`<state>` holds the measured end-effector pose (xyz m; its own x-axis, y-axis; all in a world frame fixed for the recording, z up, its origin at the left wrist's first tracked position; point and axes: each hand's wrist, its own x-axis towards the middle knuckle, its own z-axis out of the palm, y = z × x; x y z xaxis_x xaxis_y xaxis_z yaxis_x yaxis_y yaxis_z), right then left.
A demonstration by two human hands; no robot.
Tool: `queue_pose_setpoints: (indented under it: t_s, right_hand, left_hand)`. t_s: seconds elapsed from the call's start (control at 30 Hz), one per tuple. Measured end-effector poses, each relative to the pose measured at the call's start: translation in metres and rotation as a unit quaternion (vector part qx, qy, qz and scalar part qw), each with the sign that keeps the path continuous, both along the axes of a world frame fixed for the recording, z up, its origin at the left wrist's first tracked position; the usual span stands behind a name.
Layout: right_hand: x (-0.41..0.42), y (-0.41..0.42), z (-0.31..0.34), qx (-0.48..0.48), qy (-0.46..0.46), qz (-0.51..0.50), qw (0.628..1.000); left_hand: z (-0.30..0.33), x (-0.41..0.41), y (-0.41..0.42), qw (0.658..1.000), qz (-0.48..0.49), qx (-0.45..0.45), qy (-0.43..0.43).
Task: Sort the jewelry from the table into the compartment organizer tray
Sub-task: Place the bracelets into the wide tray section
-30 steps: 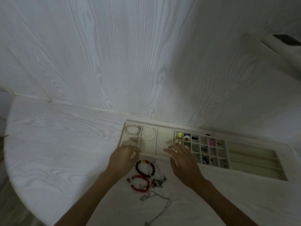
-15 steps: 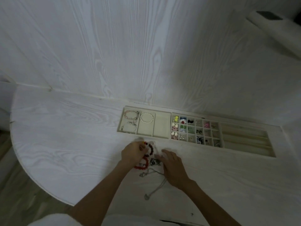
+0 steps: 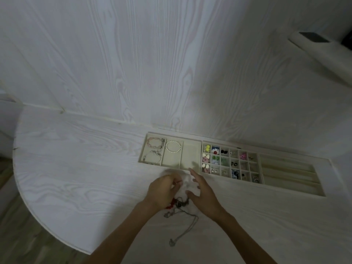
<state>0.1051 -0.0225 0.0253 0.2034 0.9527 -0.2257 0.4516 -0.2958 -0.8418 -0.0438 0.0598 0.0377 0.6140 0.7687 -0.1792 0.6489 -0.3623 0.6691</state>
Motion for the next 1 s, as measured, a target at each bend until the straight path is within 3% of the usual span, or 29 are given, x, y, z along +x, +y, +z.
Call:
queue_pose_setpoints:
  t_s: [0.17,0.33,0.53,0.77,1.0]
  right_hand:
    - [0.007,0.029,0.018,-0.028,0.090,0.019,0.995]
    - [0.009,0.059,0.036,-0.004,0.157,-0.054,0.986]
    - [0.014,0.099,0.031,0.001,0.160,-0.124,0.979]
    - [0.014,0.110,0.001,-0.011,0.002,-0.075,0.997]
    - [0.016,0.115,0.002,-0.037,-0.173,-0.024,0.984]
  left_hand:
    - [0.029,-0.005,0.025,0.997,-0.006,-0.043,-0.062]
    - [0.038,-0.004,0.060,0.983,0.038,-0.108,-0.144]
    - [0.020,0.004,0.088,0.978,0.095,-0.132,-0.127]
    - [-0.006,0.009,0.093,0.991,0.109,-0.075,-0.018]
    - [-0.011,0.011,0.097,0.995,0.078,0.022,0.058]
